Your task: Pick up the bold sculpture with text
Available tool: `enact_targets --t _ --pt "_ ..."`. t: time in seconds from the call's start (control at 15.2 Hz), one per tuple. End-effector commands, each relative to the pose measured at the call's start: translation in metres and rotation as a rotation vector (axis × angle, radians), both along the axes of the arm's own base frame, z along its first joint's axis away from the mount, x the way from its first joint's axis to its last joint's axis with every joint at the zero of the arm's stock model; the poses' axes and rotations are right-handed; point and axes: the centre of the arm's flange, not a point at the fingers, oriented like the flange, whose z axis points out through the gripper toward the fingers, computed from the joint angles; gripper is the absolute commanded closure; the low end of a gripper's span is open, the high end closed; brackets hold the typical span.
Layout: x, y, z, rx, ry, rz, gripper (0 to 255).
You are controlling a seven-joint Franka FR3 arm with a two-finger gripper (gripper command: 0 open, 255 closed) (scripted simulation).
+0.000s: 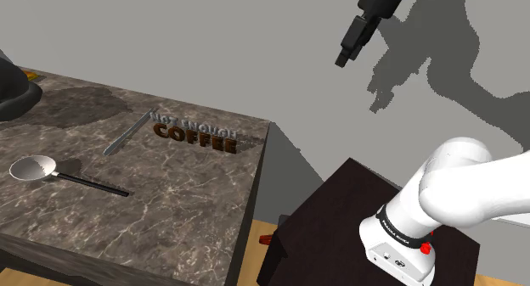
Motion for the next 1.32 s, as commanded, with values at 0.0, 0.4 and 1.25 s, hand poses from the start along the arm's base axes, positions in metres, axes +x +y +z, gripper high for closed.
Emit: enact_targets --t 0.0,0.4,1.25 --pt "0.0 0.0 0.0 0.0 0.0 0.0 0" --pt "0.062 0.038 -0.037 -0.013 0.016 0.077 0" --pt "0.184 0.135 -0.123 -0.041 0.051 0.243 0"
